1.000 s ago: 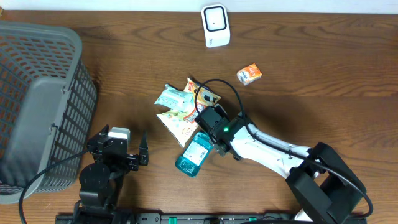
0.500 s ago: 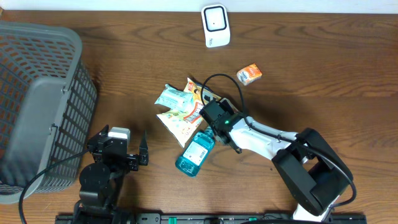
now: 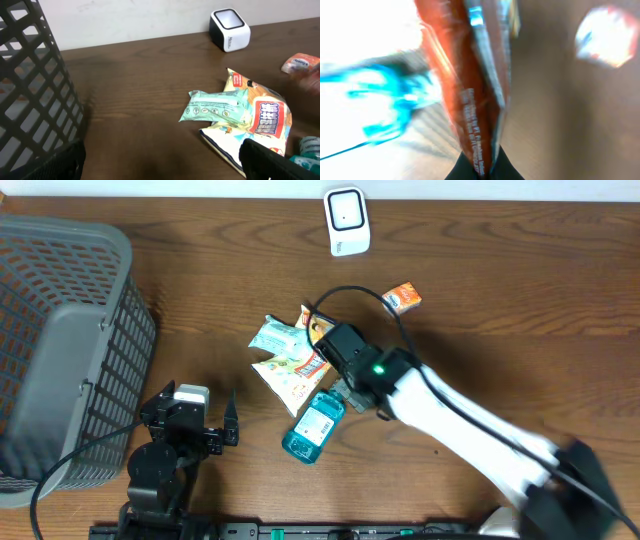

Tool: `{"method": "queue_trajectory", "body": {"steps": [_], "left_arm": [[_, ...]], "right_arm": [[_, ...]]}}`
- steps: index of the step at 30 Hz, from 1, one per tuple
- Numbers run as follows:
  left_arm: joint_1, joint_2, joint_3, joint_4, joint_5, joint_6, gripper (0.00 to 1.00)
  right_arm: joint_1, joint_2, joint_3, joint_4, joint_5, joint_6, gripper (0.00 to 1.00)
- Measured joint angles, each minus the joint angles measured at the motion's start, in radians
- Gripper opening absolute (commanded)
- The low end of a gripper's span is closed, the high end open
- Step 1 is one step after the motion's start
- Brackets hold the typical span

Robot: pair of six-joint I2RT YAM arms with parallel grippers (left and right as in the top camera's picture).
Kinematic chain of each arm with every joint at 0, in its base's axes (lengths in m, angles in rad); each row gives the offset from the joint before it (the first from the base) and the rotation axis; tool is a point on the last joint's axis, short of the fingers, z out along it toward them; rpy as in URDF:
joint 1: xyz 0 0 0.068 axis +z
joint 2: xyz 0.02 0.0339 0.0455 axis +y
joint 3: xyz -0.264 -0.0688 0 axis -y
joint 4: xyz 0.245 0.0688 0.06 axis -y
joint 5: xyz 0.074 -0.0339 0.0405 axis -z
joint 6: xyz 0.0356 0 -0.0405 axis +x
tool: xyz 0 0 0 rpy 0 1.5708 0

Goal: Scan the item barcode

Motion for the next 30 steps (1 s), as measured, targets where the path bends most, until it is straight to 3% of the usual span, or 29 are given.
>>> {"method": "queue_trajectory", "body": {"steps": [10, 21, 30], "left_arm": [[0.0, 0.0, 0.0, 0.0, 0.0, 0.0, 0.98], [0.0, 0.0, 0.0, 0.0, 0.0, 0.0, 0.98], [0.0, 0.0, 0.0, 0.0, 0.0, 0.0, 0.98]], "right_arm": [[0.123, -0.328, 0.014, -0.117, -0.142, -0.296, 0.01], [0.136, -0.627, 0.014, -0.071, -0.491, -0.932, 0.01], [0.093, -0.665, 0.014, -0.154, -0.553, -1.392, 0.01]]}}
